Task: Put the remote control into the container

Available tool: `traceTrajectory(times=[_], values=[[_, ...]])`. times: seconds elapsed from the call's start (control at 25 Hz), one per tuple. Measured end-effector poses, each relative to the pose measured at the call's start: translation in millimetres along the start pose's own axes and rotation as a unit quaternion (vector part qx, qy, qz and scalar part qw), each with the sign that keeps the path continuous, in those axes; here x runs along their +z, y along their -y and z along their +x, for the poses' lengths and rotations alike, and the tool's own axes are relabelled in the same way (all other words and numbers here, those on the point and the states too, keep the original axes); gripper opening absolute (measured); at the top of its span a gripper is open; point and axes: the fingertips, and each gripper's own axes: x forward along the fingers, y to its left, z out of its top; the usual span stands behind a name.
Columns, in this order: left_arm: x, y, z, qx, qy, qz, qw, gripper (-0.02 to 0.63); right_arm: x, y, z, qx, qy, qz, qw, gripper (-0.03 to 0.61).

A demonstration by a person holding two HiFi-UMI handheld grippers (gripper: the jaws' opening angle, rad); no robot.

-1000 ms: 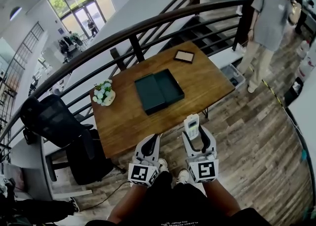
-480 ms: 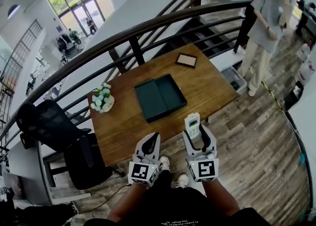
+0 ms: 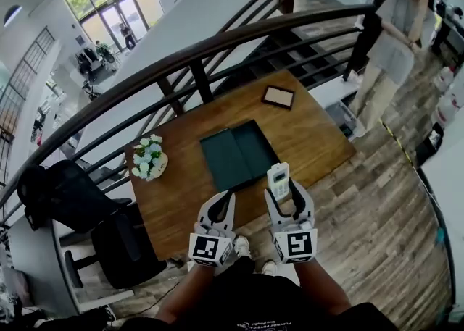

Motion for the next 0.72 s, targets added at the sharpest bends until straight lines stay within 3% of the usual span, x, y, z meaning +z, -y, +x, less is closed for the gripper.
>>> traceTrajectory(times=[0.44,0.72], values=[[0.5,-68.0,39.1,-0.023,-0.003,-0.004,0.9997,0.008,3.5,-15.2,83.9,-0.014,-0.014,0.006,1.0,0.25],[5.1,-104.8,46.3,-0.022,-0.001,0.009,0.9997,0.008,11.4,-21.6,108.8,-0.024,-0.013,-0.017,0.999,0.25]])
